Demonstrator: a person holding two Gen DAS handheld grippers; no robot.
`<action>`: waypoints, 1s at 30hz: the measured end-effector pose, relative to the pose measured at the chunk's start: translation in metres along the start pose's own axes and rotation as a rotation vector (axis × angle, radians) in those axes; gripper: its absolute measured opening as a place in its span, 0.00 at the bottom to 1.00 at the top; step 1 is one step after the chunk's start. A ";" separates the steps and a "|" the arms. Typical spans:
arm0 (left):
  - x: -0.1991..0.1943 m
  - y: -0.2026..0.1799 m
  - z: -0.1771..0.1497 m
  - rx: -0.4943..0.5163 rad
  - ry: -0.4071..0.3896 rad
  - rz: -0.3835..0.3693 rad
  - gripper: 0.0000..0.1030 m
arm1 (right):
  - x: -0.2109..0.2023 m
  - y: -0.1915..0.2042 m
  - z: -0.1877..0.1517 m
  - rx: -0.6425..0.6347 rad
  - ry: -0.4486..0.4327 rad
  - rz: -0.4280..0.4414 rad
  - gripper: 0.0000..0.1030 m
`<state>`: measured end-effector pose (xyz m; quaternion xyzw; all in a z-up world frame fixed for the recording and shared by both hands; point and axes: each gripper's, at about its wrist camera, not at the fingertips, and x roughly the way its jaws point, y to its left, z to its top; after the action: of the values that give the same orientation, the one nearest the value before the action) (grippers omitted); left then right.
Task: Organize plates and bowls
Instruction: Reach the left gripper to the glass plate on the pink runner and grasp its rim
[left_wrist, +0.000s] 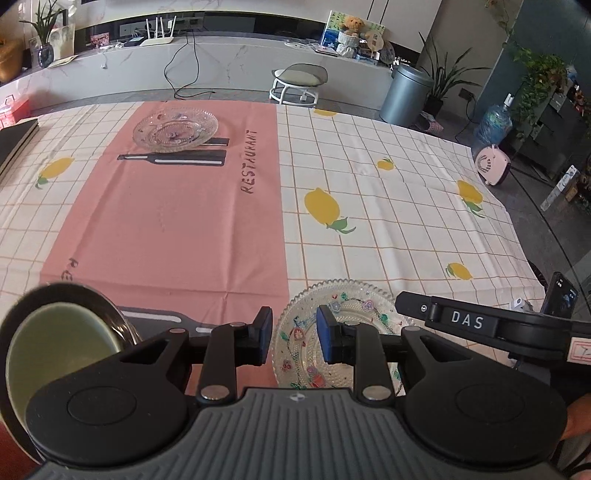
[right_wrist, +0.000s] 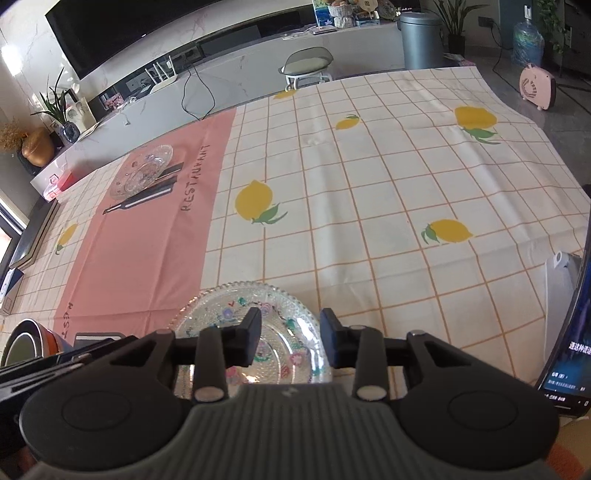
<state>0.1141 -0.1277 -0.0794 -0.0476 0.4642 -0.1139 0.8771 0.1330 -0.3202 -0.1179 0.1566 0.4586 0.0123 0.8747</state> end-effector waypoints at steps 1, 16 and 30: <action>-0.004 0.005 0.009 0.005 0.002 -0.014 0.29 | 0.000 0.004 0.004 0.003 0.001 0.016 0.33; -0.010 0.116 0.125 0.169 -0.064 -0.007 0.30 | 0.033 0.085 0.076 -0.045 -0.029 0.130 0.34; 0.091 0.251 0.179 -0.104 -0.112 -0.145 0.31 | 0.165 0.131 0.139 0.155 0.026 0.382 0.30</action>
<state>0.3503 0.0898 -0.0991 -0.1328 0.4148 -0.1499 0.8876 0.3571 -0.2054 -0.1388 0.3073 0.4314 0.1444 0.8358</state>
